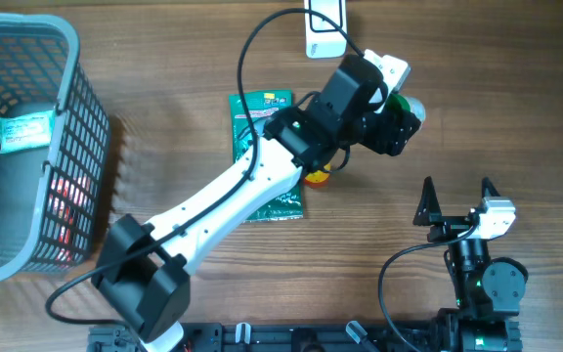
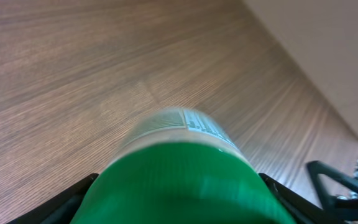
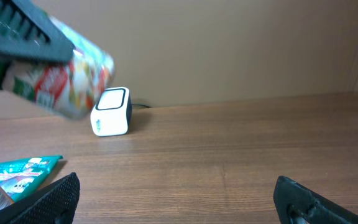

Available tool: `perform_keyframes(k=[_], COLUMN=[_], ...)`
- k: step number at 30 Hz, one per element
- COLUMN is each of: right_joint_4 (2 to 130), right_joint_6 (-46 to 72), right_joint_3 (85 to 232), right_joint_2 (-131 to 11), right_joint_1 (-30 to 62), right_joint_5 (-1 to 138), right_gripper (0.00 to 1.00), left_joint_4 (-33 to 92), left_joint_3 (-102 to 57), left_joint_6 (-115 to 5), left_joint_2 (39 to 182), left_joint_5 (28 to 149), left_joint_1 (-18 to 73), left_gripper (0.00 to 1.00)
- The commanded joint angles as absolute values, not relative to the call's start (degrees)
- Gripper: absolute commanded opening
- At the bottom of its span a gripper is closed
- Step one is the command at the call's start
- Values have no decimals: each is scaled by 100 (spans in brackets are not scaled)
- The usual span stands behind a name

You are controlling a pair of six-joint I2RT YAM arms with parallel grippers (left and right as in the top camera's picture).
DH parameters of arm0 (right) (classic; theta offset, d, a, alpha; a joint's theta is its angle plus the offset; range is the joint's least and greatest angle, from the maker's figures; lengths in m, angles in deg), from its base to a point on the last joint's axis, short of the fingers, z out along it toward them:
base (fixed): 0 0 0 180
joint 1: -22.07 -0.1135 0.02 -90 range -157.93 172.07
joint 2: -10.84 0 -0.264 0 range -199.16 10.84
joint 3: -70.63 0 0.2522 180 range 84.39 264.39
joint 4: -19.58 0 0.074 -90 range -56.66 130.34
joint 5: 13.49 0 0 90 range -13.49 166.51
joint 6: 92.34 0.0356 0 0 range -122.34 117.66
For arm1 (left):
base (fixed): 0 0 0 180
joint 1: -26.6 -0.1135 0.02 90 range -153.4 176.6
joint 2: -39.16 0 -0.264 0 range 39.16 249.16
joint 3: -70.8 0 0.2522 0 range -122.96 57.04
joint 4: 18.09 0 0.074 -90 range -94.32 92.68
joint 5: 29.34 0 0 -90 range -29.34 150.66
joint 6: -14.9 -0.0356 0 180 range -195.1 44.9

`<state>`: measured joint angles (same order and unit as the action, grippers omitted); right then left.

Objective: Scan the item barcode
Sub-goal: 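Carry the green-capped container toward the scanner and set it down, then release the container and move the left gripper back to the basket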

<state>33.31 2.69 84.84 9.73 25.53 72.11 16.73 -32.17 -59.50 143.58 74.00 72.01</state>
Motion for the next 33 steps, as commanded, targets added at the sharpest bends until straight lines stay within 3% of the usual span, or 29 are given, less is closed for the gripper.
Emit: perform_keyframes(k=[1,19,25,33], right_joint_4=[3320,3320,3320,3320], right_joint_6=[228,226,228,230], right_joint_3=[8469,8469,8469,8469], right_joint_2=[1004,1004,1004,1004], right_joint_1=[2566,2566,2566,2566], right_joint_5=[7292,7292,7292,7292], right_gripper=[100,100,100,100], left_joint_4=[1691,1732,1538,2198], left_joint_3=[-3346,-3346,-3418,-4271], left_joint_6=[-6097,-6125,-6278,-6743], left_joint_2=[14693,15335,15276,14935], left_joint_5=[7195,7210,7101,6607], left_joint_1=[7184,7184,7171,6934], left_gripper=[78,78,84,85])
